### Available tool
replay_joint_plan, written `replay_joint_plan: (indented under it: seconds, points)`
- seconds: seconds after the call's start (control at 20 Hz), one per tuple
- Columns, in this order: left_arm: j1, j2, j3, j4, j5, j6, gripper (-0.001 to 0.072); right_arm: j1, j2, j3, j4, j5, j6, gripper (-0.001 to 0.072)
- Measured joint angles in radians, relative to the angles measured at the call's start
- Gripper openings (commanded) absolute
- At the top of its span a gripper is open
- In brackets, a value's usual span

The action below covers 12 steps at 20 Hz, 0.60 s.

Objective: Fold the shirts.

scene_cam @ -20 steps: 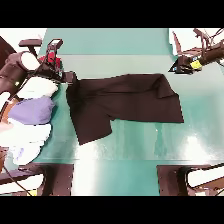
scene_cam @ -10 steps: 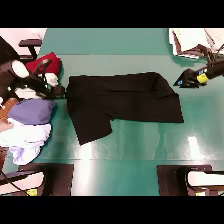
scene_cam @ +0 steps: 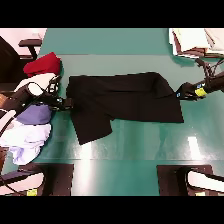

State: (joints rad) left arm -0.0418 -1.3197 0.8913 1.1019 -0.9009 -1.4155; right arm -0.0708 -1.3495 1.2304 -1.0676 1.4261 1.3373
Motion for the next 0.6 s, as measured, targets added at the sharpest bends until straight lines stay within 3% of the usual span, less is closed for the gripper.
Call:
replay_joint_plan:
  seconds: [0.15, 0.25, 0.3, 0.4, 0.6]
  points:
    - [-0.003, 0.005, 0.010, -0.004, -0.010, -0.002, 0.0022, -0.084, 0.039, -0.094, -0.003, -0.012, -0.003, 0.0458]
    - [-0.002, 0.021, 0.035, -0.004, -0.040, -0.002, 0.0022, -0.180, 0.066, -0.179, -0.007, -0.018, -0.003, 0.0632]
    - [-0.002, 0.031, 0.046, -0.004, -0.050, 0.000, 0.0022, -0.237, 0.077, -0.228, -0.006, -0.021, -0.005, 0.0615]
    - [-0.002, 0.052, 0.063, -0.006, -0.063, 0.004, 0.0023, -0.341, 0.091, -0.321, -0.002, -0.043, -0.005, 0.0500]
    - [-0.002, 0.069, 0.078, -0.009, -0.073, 0.007, 0.0023, -0.447, 0.103, -0.477, 0.063, -0.116, -0.024, 0.0440]
